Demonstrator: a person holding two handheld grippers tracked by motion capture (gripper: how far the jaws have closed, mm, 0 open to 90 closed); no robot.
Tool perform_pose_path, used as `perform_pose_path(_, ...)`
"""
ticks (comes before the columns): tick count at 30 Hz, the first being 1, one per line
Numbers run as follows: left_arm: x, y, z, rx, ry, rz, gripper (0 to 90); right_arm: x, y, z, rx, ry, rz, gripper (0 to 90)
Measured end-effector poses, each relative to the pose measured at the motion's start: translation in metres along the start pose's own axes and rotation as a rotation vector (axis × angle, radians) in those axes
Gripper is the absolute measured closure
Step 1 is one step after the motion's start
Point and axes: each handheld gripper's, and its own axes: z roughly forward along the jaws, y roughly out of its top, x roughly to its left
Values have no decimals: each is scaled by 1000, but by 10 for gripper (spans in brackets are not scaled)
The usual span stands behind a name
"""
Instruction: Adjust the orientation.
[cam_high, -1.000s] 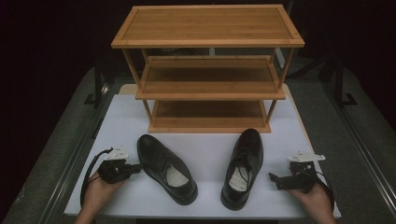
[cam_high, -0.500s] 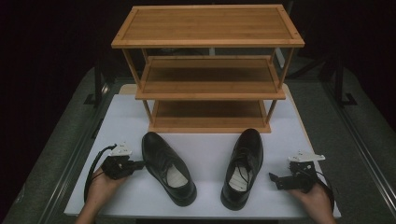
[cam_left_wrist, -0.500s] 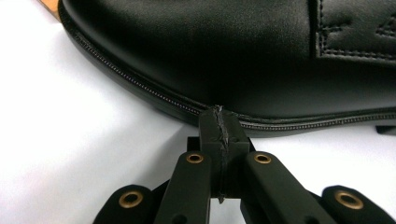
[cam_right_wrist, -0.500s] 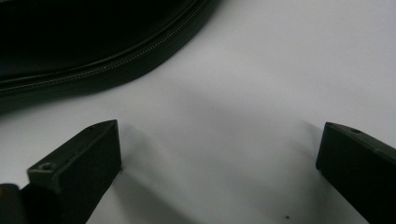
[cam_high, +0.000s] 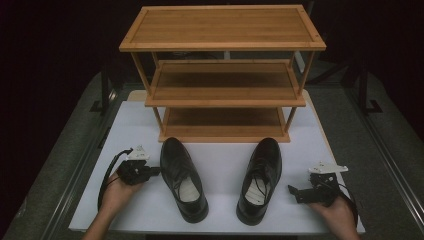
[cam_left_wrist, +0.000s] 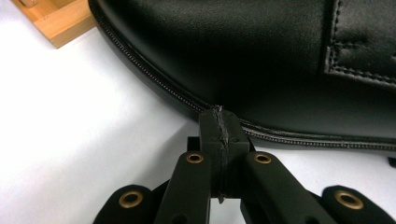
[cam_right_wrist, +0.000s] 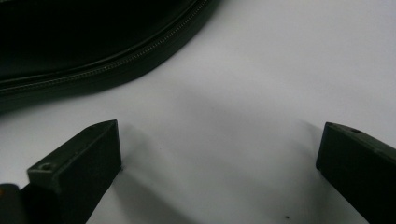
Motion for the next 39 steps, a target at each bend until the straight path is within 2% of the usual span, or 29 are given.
perform_pose_path(6, 2, 8, 8, -6, -8, -11, 900, 0, 0, 0, -1, -1, -1, 0)
perform_pose_path(13, 1, 21, 18, 7, -1, 6, 900, 0, 0, 0, -2, 0, -2, 0)
perform_pose_path(17, 0, 26, 24, -6, -3, 5, 900, 0, 0, 0, -2, 0, -1, 0)
perform_pose_path(20, 0, 29, 25, 7, -4, 8, 900, 0, 0, 0, -2, 0, -1, 0)
perform_pose_path(29, -3, 40, 37, -1, -3, 20, 900, 0, 0, 0, -2, 0, -2, 0)
perform_pose_path(34, -1, 39, 37, -18, -25, 2, 900, 0, 0, 0, -2, 0, -2, 0)
perform_pose_path(37, -3, 38, 30, -25, -27, 4, 900, 0, 0, 0, -2, 0, -2, 0)
perform_pose_path(39, -6, 34, 22, -49, -35, -3, 900, 0, 0, 0, -3, 0, -2, 0)
